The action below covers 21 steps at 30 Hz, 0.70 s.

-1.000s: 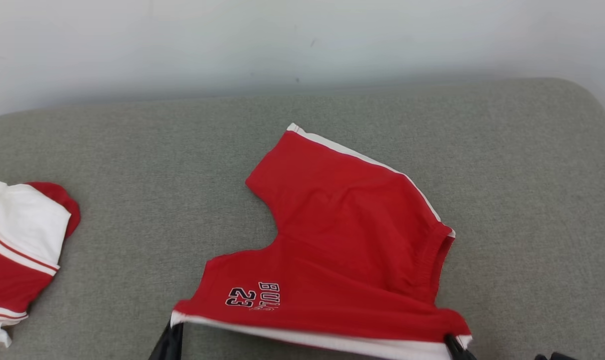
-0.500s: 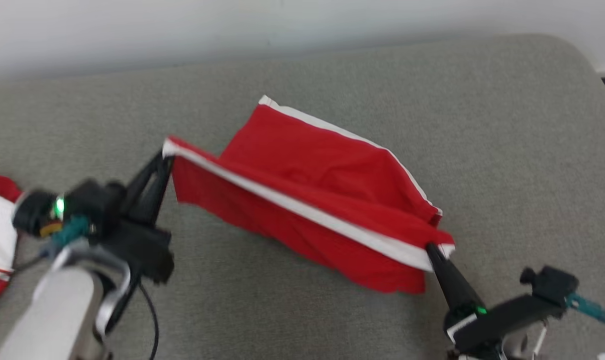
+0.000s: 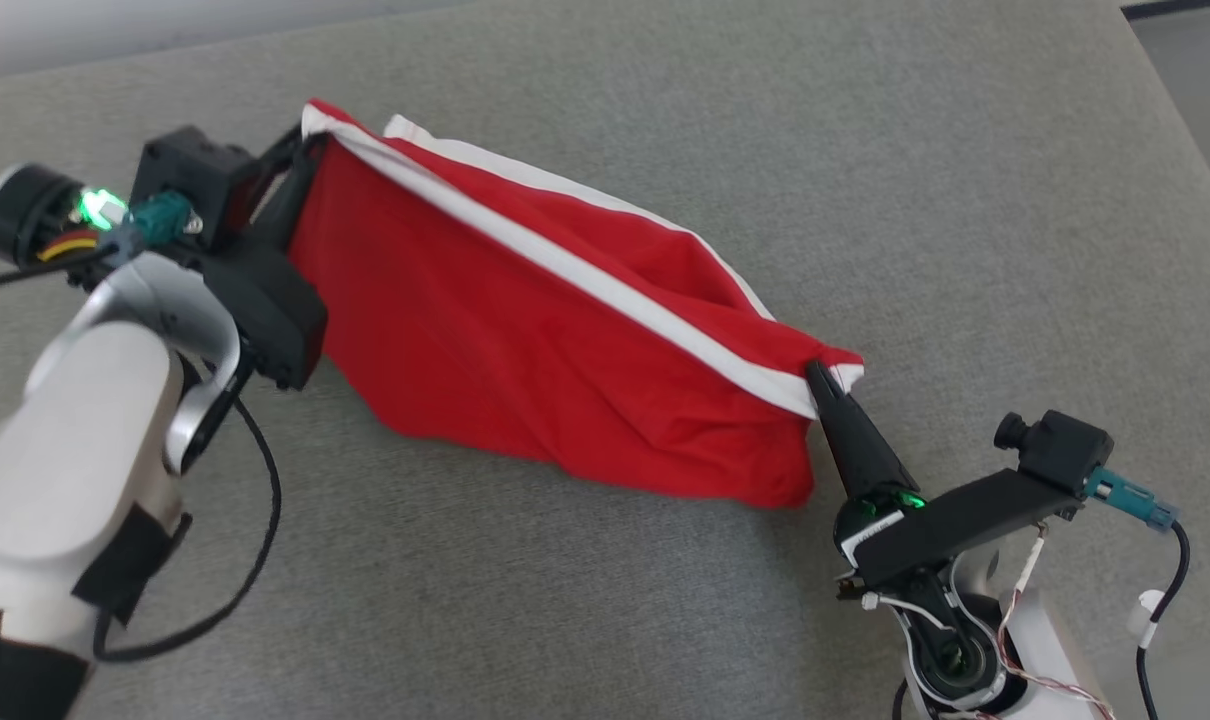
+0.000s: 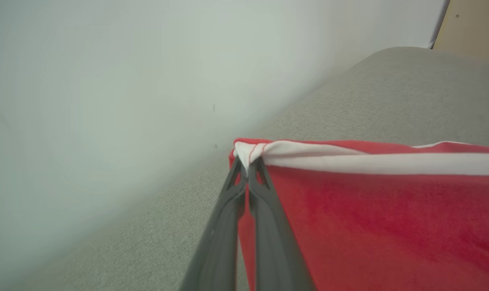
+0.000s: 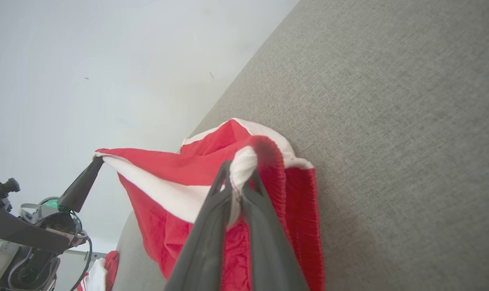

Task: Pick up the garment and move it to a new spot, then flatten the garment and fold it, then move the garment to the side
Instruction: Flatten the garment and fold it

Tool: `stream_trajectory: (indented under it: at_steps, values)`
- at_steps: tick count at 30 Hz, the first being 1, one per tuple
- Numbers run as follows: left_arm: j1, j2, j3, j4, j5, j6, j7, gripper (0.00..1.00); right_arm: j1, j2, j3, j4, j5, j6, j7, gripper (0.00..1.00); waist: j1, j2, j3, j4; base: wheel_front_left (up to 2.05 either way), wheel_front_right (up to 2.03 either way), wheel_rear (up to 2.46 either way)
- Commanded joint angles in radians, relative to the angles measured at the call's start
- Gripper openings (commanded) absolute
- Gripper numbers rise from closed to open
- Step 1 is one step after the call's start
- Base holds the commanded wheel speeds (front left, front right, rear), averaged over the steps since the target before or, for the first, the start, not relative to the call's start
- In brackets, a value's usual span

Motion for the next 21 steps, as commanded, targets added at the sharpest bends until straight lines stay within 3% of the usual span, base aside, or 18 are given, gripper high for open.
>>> stream_trajectory:
  at_steps: [1,7,8,9,10,11,12,13,21]
  values:
    - [-0.027,0.006,-0.014,0.019,-0.004,0.002,-0.009,0.00,-0.018,0.006,0.008,0.001,0.000,-0.002,-0.012,0.00,-0.0003,-0.0002,0.037,-0.038,0.00,0.00,0.00]
    - [-0.130,0.000,-0.088,0.150,-0.028,0.002,-0.057,0.00,-0.062,0.007,0.046,0.021,0.001,-0.002,-0.060,0.00,-0.0003,-0.0002,0.063,-0.066,0.00,0.00,0.00]
    - [-0.141,0.000,-0.099,0.173,-0.033,0.002,-0.067,0.00,-0.068,0.007,0.053,0.022,0.001,-0.002,-0.070,0.16,-0.0003,-0.0002,0.065,-0.070,0.00,0.00,0.00]
    - [-0.150,-0.002,-0.110,0.192,-0.037,0.002,-0.077,0.00,-0.072,0.007,0.060,0.025,-0.002,-0.002,-0.079,0.89,-0.0003,-0.0002,0.066,-0.074,0.00,0.00,0.00]
    - [-0.157,-0.004,-0.118,0.213,-0.039,0.002,-0.088,0.00,-0.074,0.007,0.065,0.028,-0.003,-0.002,-0.087,1.00,-0.0003,-0.0002,0.066,-0.078,0.00,0.00,0.00]
    - [-0.164,-0.008,-0.124,0.231,-0.041,0.002,-0.103,0.01,-0.074,0.007,0.066,0.031,-0.003,-0.002,-0.096,1.00,-0.0003,-0.0002,0.065,-0.080,0.00,0.00,0.00]
    - [-0.167,-0.011,-0.130,0.248,-0.041,0.002,-0.116,0.79,-0.076,0.003,0.070,0.031,-0.011,-0.002,-0.104,1.00,-0.0003,-0.0002,0.064,-0.083,0.00,0.00,0.00]
    - [-0.169,-0.014,-0.136,0.268,-0.043,0.002,-0.127,1.00,-0.075,-0.005,0.077,0.030,-0.017,-0.002,-0.113,1.00,-0.0003,-0.0002,0.061,-0.086,0.00,0.00,0.00]
    - [-0.181,-0.023,-0.156,0.380,-0.068,0.002,-0.214,1.00,-0.036,-0.072,0.105,-0.002,-0.077,-0.002,-0.205,1.00,-0.0003,-0.0002,0.021,-0.089,0.00,0.00,0.00]
